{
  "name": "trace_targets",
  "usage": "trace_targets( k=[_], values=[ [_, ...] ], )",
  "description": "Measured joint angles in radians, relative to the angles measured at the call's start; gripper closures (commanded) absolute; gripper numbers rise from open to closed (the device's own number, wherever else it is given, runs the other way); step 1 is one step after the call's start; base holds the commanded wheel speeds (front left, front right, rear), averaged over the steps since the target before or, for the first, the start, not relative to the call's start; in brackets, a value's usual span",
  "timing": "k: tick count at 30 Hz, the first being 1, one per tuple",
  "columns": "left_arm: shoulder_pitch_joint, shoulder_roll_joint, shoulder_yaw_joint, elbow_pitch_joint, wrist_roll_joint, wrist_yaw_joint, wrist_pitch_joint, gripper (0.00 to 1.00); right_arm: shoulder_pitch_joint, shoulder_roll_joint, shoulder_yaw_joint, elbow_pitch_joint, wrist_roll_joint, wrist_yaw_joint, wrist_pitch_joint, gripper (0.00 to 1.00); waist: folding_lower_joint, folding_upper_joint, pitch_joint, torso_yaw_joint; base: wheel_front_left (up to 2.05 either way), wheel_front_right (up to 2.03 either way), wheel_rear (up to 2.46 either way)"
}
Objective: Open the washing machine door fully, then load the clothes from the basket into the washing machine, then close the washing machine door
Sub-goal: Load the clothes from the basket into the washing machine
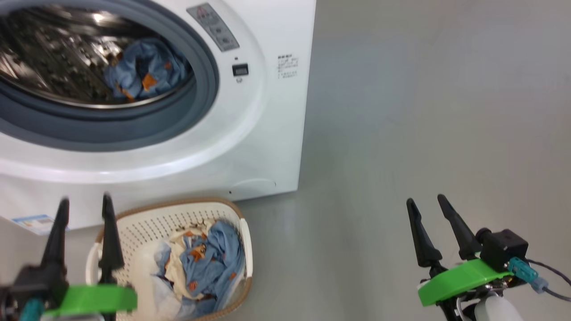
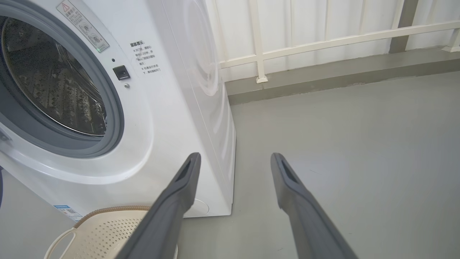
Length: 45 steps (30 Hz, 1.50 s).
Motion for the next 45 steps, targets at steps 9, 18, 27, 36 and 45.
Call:
trace_targets(
  k=[9,18,27,36,45],
  values=[
    [0.183,-0.030,0.056,-0.046,0.028,0.009,0.000,0.00,0.055,0.001,-0.016,-0.004,-0.014,0.000,0.000,0.00,0.0000,0.0000,-0.096,0.004,0.00,0.00,0.00],
    [0.303,-0.064,0.094,-0.053,0.047,0.015,0.000,0.00,0.084,0.001,-0.018,-0.011,-0.030,0.000,0.000,0.00,0.0000,0.0000,-0.167,0.009,0.00,0.00,0.00],
    [0.353,-0.077,0.110,-0.058,0.061,0.018,0.000,0.00,0.106,0.002,-0.021,-0.023,-0.043,0.000,0.000,0.00,0.0000,0.0000,-0.190,0.026,0.00,0.00,0.00],
    [0.387,-0.087,0.113,-0.056,0.061,0.018,0.000,0.00,0.107,0.002,-0.031,-0.033,-0.068,0.000,0.000,0.00,0.0000,0.0000,-0.206,0.044,0.00,0.00,0.00],
    [0.410,-0.091,0.110,-0.059,0.061,0.027,0.000,0.00,0.120,0.002,-0.031,-0.039,-0.068,0.000,0.000,0.00,0.0000,0.0000,-0.208,0.044,0.00,0.00,0.00]
  ],
)
